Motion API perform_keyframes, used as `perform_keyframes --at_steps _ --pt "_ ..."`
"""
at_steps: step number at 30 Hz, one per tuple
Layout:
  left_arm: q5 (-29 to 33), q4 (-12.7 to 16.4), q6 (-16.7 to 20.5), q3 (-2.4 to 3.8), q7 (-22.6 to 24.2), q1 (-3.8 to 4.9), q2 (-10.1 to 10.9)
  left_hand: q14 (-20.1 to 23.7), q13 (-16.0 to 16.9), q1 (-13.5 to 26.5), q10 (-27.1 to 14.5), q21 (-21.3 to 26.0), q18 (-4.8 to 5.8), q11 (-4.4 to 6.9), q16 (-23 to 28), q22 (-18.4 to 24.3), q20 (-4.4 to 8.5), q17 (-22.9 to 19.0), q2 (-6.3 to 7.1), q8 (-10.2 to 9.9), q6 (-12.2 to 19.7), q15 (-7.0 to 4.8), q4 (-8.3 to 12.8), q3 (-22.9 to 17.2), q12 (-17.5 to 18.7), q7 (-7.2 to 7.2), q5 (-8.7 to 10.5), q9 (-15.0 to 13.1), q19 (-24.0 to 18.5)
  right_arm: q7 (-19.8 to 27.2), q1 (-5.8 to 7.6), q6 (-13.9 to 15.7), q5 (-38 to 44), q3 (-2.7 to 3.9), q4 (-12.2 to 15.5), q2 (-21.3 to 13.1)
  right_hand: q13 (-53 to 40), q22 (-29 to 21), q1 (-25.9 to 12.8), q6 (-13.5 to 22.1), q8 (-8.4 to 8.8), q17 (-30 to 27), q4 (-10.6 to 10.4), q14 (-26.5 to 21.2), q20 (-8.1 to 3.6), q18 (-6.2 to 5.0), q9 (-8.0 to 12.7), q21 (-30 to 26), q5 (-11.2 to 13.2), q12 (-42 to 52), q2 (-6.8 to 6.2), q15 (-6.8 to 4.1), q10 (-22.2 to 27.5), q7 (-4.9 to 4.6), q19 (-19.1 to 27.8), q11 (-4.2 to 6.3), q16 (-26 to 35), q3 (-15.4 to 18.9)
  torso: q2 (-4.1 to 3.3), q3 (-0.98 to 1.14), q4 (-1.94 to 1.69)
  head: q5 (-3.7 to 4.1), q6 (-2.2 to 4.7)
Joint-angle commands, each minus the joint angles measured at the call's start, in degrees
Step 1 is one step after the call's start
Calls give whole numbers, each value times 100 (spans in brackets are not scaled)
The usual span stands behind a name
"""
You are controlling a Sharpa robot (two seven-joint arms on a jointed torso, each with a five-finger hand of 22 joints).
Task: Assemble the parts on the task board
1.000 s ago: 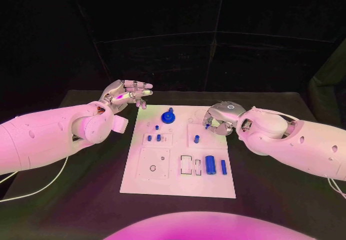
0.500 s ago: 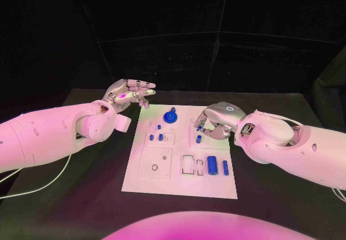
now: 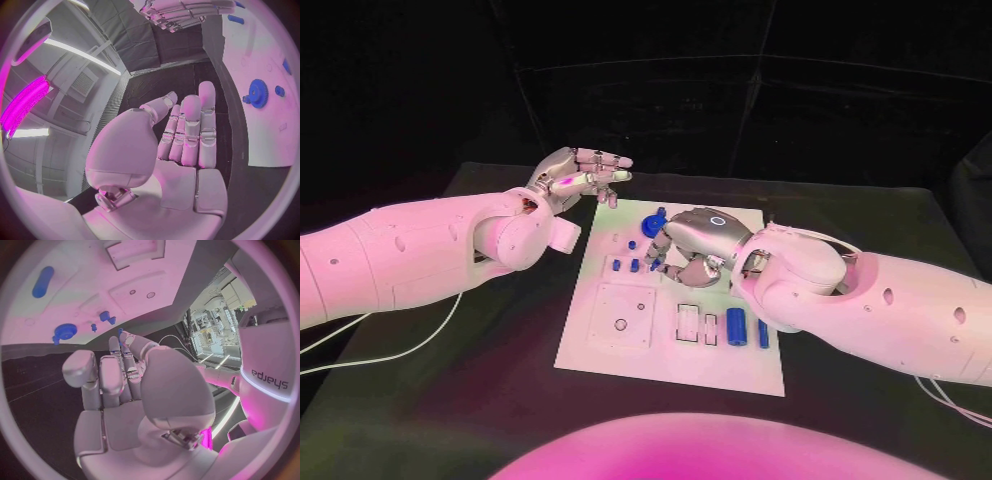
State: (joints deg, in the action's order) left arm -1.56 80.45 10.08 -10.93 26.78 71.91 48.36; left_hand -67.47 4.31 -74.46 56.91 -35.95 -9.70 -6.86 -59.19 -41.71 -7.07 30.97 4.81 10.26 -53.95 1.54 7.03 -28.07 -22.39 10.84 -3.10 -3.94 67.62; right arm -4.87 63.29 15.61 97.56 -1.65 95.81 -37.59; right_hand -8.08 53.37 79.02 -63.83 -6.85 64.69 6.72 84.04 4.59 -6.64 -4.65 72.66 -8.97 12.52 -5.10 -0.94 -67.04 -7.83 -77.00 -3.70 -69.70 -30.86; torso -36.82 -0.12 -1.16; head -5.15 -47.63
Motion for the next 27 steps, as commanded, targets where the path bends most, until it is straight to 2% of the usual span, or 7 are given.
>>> perform_keyframes --at_steps 1,5,10,27 --pt "29 16 -32 6 48 12 -21 42 -4 -13 -23 39 -76 -2 23 9 -6 -5 -42 22 2 11 1 20 -22 54 13 6 -42 173 -107 -289 -25 -18 -135 160 9 4 -43 -19 34 -7 7 183 -1 33 3 35 -38 -21 -12 -22 -18 -26 -36 -15 -1 -39 -2 -2 7 -59 -43" --pt "29 18 -36 6 46 13 -35 42 -4 -13 -23 39 -76 -2 23 9 -6 -5 -42 22 2 11 1 20 -22 54 13 6 -42 189 -226 -408 29 -25 -301 333 11 9 -44 -18 36 -5 8 183 -1 34 4 38 -40 -23 -9 -21 -17 -28 -36 -17 -4 -42 -4 13 16 -112 -67" --pt "29 18 -43 6 41 13 -49 44 -6 -12 -30 43 -76 -7 23 12 -8 -11 -42 20 9 14 3 25 -23 58 13 7 -43 175 -331 -532 142 -29 -421 463 13 14 -47 -16 40 -13 8 182 0 35 5 43 -40 -26 -7 -20 -15 -31 -37 -19 1 -44 -7 13 17 -138 -92" --pt "29 -10 -55 7 30 14 -96 46 -7 -11 -35 45 -75 -9 24 14 -9 -14 -41 19 13 16 4 28 -24 61 13 8 -43 108 -388 -842 287 -31 -570 618 23 27 -81 -16 51 -16 1 180 6 37 7 57 -15 -37 3 -12 -13 -39 -33 -27 -3 -42 4 13 21 -184 -162"
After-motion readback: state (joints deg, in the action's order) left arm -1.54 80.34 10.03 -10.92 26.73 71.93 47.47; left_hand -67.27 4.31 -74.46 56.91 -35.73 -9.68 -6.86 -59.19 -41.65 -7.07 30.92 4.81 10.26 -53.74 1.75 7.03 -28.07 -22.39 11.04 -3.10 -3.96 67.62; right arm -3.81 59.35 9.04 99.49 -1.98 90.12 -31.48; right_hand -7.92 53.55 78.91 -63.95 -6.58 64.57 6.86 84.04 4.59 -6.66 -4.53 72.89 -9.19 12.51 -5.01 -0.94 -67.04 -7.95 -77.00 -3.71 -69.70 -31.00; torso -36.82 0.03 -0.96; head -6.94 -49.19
